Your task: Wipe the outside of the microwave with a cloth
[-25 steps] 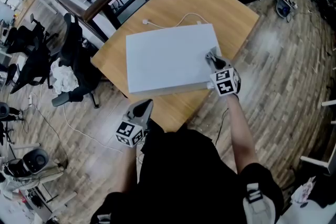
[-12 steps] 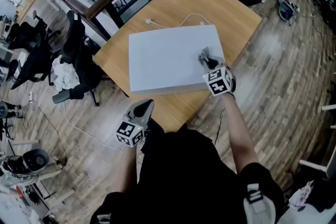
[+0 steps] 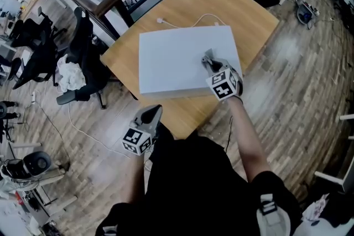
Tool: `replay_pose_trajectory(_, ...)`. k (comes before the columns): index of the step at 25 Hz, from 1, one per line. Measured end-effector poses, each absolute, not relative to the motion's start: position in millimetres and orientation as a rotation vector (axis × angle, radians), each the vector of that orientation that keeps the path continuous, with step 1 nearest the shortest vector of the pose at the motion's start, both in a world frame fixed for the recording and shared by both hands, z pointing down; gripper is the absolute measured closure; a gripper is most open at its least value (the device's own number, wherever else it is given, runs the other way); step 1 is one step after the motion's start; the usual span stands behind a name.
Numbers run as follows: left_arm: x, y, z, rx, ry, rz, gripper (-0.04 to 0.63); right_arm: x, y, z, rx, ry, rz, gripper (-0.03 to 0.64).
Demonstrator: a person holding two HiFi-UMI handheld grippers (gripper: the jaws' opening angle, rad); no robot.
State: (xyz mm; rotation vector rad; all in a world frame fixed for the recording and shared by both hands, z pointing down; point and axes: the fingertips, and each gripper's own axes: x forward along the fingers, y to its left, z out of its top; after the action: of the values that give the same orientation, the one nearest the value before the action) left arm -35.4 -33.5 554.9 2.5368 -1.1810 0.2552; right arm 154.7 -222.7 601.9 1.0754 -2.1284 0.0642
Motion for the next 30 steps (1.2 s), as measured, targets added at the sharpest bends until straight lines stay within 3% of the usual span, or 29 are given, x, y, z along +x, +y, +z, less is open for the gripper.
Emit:
replay_pose_trajectory(20,-39.6,-13.5,557.3,2.487,-1.244,0.209,0.595,104.3,-219.3,601.3,0.985,-2.180,0.046,0.595)
replay_pose_trajectory(30,-78.3,-20.8,556.2,2.510,-1.216,0.192,0.595,60.5,-218.6,607.4,0.987,-2.162,0.062,0.595)
